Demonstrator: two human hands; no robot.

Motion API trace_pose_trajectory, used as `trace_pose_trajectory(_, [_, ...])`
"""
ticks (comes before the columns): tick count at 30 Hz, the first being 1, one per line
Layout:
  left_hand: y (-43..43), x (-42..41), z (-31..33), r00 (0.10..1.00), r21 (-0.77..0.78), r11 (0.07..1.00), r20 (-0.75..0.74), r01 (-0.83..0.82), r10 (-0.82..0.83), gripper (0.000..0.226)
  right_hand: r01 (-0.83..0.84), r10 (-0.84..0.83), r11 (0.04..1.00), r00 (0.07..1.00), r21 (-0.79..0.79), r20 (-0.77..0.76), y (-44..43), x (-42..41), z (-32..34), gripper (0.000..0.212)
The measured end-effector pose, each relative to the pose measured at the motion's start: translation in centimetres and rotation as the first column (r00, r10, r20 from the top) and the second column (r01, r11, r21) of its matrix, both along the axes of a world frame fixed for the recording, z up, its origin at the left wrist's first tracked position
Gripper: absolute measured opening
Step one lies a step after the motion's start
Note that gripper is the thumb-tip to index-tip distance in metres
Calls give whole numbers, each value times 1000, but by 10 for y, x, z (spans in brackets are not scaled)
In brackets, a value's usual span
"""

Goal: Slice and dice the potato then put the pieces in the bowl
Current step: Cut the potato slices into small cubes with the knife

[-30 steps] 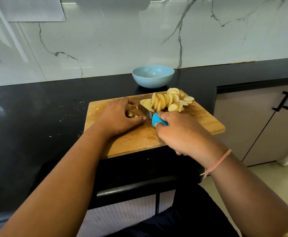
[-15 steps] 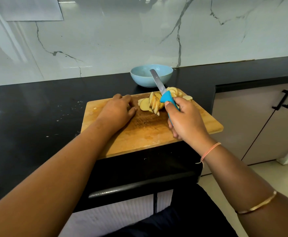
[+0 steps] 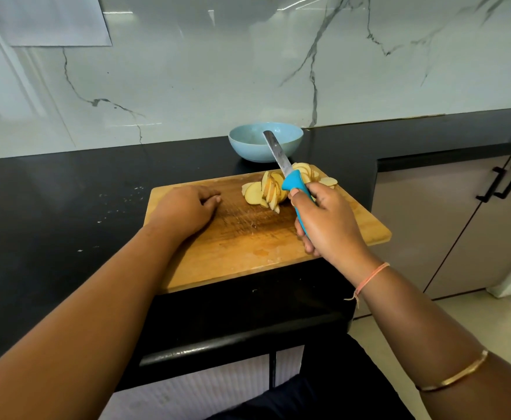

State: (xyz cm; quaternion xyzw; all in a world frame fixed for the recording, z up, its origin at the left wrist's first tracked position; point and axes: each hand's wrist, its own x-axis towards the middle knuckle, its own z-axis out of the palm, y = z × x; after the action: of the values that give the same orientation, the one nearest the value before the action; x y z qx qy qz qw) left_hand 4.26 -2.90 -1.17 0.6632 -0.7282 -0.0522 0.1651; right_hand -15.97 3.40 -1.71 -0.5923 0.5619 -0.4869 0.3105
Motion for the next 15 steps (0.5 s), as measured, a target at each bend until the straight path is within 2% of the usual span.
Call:
trace_pose_trajectory(4, [-11, 12, -4, 990, -65, 997, 132, -48, 56, 35, -1, 0, 1000, 1000, 7, 8, -1, 0, -1, 20])
trace_pose_trajectory(5, [-13, 16, -5, 990, -71, 995, 119, -65, 74, 35, 0, 0, 1000, 1000, 5, 5, -1, 0, -1, 20])
trace_pose_trajectory(9, [-15, 20, -3, 989, -23, 993, -96, -112, 110, 31, 2, -2, 1000, 1000, 11, 0, -1, 1, -1, 20])
trace_pose_trajectory(15, [-16, 19, 2, 977, -19, 990, -165, -137, 132, 32, 4, -3, 1000, 1000, 19, -13, -1, 1, 0, 21])
